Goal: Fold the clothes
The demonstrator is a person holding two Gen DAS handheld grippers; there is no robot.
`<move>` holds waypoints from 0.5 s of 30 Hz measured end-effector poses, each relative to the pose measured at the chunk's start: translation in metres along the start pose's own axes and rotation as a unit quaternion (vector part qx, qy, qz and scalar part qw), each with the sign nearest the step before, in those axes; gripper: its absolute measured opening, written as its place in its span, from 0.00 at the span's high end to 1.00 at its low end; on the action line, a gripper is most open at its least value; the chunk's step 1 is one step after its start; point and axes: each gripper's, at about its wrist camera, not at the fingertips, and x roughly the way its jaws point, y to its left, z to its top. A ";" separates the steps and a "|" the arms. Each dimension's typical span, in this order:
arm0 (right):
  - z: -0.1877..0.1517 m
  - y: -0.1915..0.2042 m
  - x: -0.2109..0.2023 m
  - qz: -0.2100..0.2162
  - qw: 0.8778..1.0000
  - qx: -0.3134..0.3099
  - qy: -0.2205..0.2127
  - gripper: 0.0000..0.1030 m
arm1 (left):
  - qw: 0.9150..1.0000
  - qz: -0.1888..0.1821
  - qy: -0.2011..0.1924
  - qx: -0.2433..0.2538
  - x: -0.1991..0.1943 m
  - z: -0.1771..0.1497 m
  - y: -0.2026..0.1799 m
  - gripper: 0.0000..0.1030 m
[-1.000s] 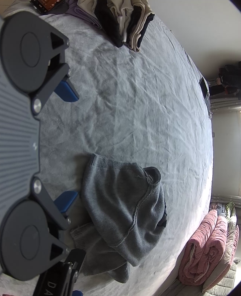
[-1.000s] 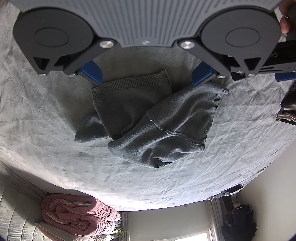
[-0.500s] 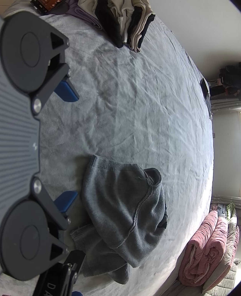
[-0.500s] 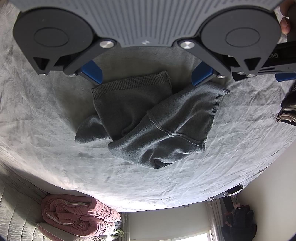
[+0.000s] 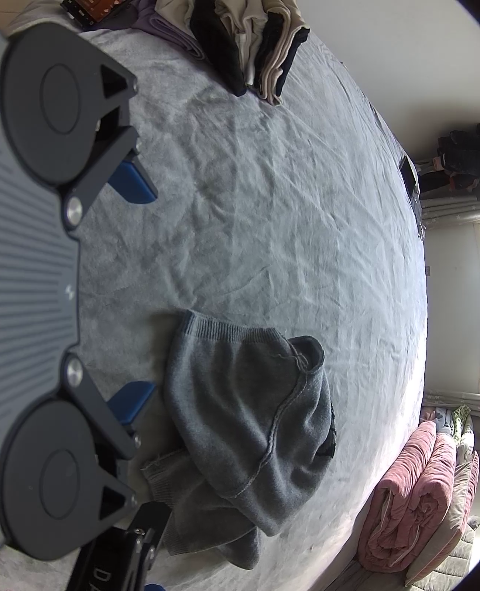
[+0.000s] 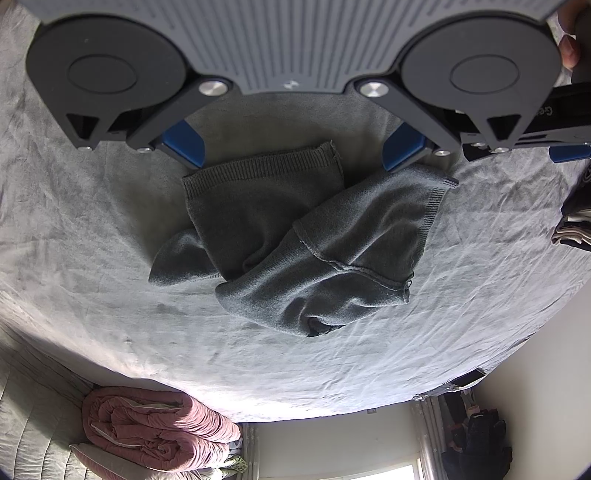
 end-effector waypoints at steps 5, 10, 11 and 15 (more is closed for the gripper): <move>0.001 0.000 0.000 -0.002 1.000 0.000 -0.002 0.00 | 1.000 -0.001 0.004 -0.001 0.002 0.001 0.001 0.01; 0.003 -0.004 0.001 -0.008 1.000 0.004 -0.006 0.00 | 1.000 -0.003 0.006 -0.005 0.004 0.006 0.000 0.01; 0.004 -0.006 0.002 -0.011 1.000 0.005 -0.006 0.00 | 1.000 -0.002 0.006 -0.003 0.005 0.008 -0.001 0.01; 0.008 -0.011 0.003 -0.022 1.000 0.012 -0.003 0.00 | 1.000 0.001 0.007 0.007 0.007 0.015 -0.007 0.01</move>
